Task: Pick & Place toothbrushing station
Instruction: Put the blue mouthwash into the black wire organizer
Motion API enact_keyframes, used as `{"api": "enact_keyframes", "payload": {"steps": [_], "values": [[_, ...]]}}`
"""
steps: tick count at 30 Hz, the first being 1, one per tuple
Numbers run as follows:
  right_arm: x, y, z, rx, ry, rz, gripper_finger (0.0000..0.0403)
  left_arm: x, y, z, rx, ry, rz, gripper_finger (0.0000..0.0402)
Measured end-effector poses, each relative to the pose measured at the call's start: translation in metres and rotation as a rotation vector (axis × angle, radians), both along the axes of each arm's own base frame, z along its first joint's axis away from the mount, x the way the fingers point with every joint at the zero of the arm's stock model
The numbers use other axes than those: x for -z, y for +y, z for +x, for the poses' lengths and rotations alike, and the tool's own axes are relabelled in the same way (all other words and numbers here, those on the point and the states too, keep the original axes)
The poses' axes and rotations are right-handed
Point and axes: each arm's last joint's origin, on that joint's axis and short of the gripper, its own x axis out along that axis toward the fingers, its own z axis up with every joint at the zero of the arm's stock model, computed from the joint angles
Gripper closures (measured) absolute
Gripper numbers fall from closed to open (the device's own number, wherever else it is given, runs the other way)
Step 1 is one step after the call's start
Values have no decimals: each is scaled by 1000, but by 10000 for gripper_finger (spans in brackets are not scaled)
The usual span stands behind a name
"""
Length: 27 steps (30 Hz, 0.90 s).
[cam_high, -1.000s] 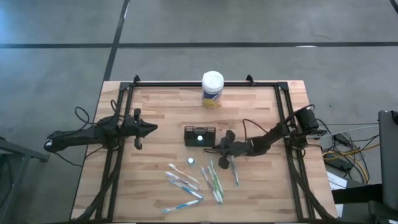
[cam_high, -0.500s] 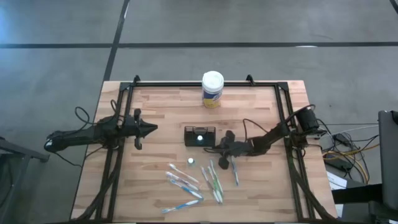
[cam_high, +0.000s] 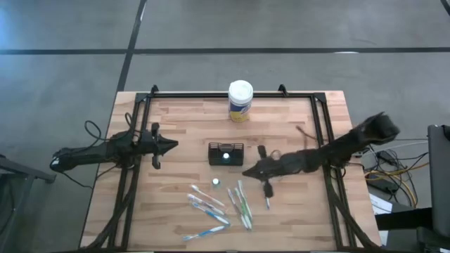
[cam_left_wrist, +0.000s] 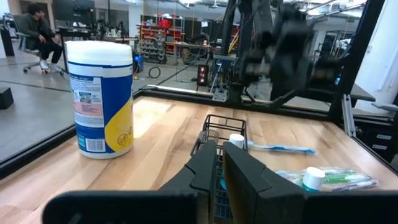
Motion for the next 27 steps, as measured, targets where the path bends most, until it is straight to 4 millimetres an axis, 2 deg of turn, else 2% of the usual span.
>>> {"api": "enact_keyframes", "payload": {"steps": [3, 6, 12, 17, 21, 27], "values": [[-32, -6, -16, -49, -107, -37, 394, 0, 0, 0, 0, -1, 2, 367], [-53, -16, -33, -33, -147, -79, 394, -1, 0, 0, 0, -11, 1, 367], [-68, -35, -60, 16, -189, -113, 394, -9, -1, 0, 32, -25, 7, 367], [-62, -46, -74, 60, -239, -131, 394, -33, -1, 1, 35, -37, 44, 375], [-51, -53, -79, 97, -259, -135, 394, -64, -1, 6, 38, -44, 86, 396], [-28, -62, -84, 145, -278, -128, 394, -113, 1, 24, 48, 70, 112, 393]]}}
